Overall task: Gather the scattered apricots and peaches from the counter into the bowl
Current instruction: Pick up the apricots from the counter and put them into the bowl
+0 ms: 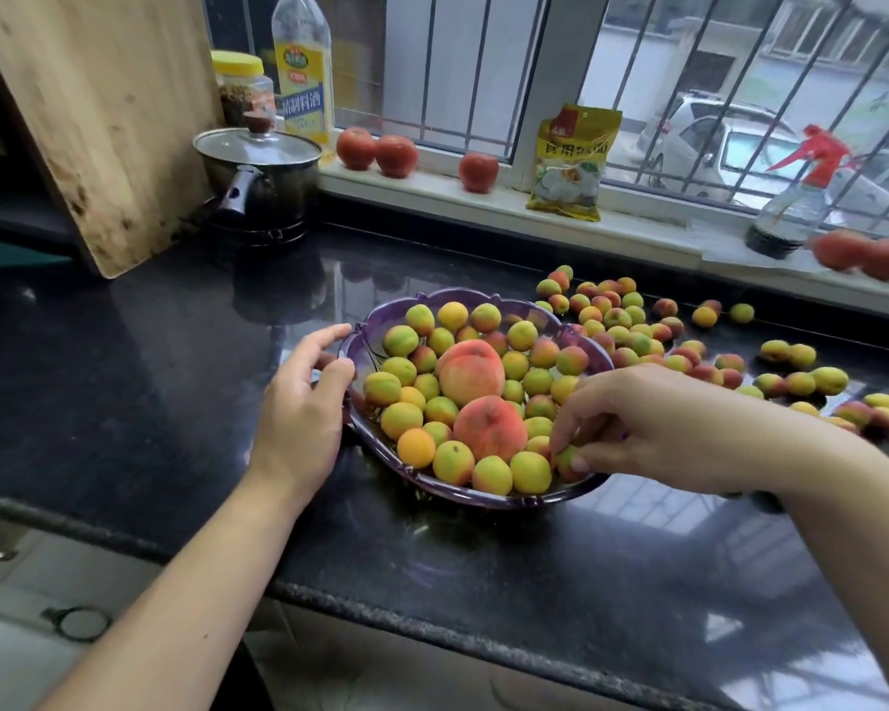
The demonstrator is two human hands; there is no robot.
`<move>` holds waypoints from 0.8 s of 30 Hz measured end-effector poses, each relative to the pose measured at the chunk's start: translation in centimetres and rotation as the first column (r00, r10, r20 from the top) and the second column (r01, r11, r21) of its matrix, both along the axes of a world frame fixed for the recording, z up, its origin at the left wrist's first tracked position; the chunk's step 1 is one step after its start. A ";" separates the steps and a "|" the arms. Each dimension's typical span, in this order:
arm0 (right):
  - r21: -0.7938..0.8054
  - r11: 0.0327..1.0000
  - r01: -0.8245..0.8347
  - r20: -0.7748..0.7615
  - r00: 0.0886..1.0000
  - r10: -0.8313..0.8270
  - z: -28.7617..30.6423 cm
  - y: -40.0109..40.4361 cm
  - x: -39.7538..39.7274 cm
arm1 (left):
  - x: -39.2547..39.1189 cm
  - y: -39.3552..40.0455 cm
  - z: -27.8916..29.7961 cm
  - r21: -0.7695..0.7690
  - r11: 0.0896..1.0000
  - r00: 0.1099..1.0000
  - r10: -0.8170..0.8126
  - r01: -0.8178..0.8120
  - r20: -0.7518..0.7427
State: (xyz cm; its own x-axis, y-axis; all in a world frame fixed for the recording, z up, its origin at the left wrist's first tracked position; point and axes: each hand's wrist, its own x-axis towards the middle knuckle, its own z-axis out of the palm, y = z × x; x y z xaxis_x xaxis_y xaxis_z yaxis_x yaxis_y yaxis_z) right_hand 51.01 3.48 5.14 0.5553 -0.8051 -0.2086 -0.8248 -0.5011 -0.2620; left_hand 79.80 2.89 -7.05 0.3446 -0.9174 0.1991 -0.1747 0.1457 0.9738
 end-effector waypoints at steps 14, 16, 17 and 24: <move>-0.146 0.957 0.250 0.342 0.921 -0.189 -0.3 0.2 -1.9 | -0.5 0.0 0.3 -0.043 0.993 0.966 -0.094 0.108 0.239; -0.172 0.843 0.510 0.600 0.733 -0.321 -1.4 -0.2 -4.7 | -0.9 0.5 0.5 -0.034 0.993 0.949 -0.102 0.117 0.297; -0.155 0.780 0.606 0.662 0.650 -0.374 -2.2 -0.6 -6.1 | -1.4 0.9 0.6 -0.025 0.992 0.945 -0.110 0.123 0.309; -0.207 0.603 0.771 0.558 0.599 -0.574 -6.3 -3.6 -11.2 | -7.5 4.9 -0.3 -0.061 0.998 0.958 0.029 -0.012 0.284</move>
